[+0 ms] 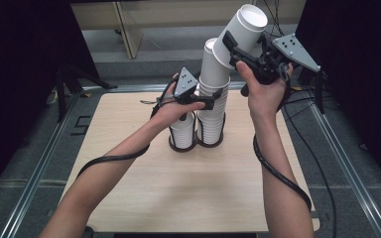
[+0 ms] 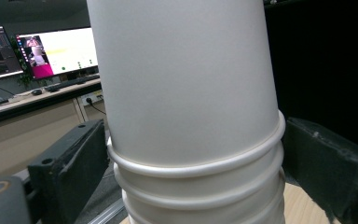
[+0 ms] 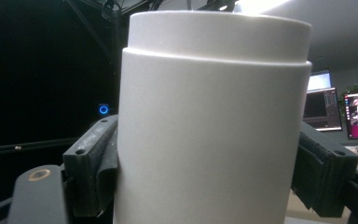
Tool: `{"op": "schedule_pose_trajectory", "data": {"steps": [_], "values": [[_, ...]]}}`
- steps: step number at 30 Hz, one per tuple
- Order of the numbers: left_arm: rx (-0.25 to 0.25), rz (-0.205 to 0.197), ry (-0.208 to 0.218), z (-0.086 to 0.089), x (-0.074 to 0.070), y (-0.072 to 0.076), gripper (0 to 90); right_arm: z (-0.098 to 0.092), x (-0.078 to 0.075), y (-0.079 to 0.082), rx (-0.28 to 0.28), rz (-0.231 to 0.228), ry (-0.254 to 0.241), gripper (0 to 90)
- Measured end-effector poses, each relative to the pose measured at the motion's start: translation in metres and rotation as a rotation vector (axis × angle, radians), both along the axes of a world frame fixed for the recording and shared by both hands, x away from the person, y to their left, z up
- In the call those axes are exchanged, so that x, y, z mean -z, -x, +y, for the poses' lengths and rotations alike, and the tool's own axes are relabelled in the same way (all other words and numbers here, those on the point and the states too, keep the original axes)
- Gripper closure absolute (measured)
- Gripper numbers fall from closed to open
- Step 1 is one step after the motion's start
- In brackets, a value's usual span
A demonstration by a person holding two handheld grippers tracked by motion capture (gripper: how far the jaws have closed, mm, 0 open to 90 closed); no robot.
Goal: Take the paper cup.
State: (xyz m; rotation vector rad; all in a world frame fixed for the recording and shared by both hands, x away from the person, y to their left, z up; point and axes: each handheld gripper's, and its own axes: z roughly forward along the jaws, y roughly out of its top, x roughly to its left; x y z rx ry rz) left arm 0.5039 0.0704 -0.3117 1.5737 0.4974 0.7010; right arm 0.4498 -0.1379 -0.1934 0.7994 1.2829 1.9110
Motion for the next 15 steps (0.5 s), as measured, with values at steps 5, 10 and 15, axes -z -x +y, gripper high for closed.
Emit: {"op": "schedule_pose_trajectory", "data": {"steps": [5,10,15], "values": [[-0.003,-0.003,-0.003,0.000,0.000,0.001,7.3,-0.002,0.003,0.006,-0.003,-0.008,0.007,19.9],[-0.014,-0.003,0.000,0.000,0.001,0.003,6.9,-0.003,0.010,0.015,0.000,-0.004,0.018,19.9],[-0.016,-0.009,-0.007,0.002,0.002,0.009,4.6,-0.005,0.017,0.021,-0.001,-0.012,0.025,19.9]]}}
